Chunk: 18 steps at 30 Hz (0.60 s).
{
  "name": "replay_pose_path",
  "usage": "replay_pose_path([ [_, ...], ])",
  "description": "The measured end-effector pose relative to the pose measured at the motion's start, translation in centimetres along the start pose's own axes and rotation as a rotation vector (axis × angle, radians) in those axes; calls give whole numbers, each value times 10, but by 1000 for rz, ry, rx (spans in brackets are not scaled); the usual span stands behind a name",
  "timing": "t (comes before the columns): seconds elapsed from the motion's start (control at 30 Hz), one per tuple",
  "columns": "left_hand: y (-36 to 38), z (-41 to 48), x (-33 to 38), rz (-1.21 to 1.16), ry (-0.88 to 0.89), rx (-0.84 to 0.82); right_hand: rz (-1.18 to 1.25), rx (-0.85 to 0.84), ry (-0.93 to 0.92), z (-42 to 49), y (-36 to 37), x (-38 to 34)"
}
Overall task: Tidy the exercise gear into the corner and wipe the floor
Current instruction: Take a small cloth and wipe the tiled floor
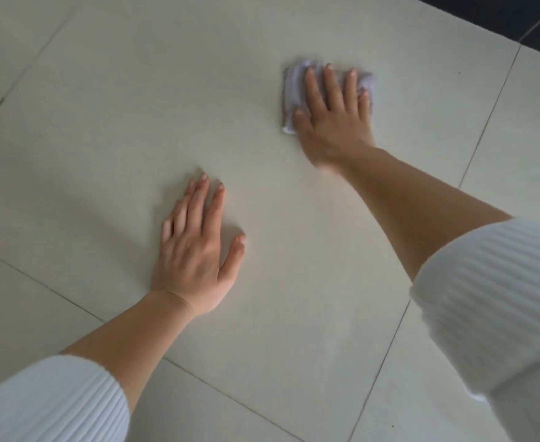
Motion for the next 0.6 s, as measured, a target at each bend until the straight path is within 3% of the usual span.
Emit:
replay_pose_path([
  [0.1,-1,-1,3,-6,1,-14,-78,-6,-281,-42,14,-44],
  [0.17,-2,-2,4,-20,-3,-15,-100,-62,-462,-67,19,-33],
  [0.23,-2,-1,5,-31,-1,-15,-135,-81,-526,-83,16,7],
  [0.3,-2,2,6,-32,3,-21,-140,-51,-335,-92,8,60],
  [0.37,0,3,5,-36,-1,-31,-91,-35,1,-97,1,101],
  [0.47,3,1,5,-61,1,-43,17,-44,367,-93,7,97],
  [0.6,4,2,5,-93,17,-16,73,-37,353,-100,21,24],
])
Point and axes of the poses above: each hand's wrist, its own z-axis towards the middle knuckle, its own y-axis out of the palm, x = y × z, the point moved 5 cm from there along z, towards the middle knuckle, and after that the axes turned 4 degrees about -z, right-handed, at the moved point
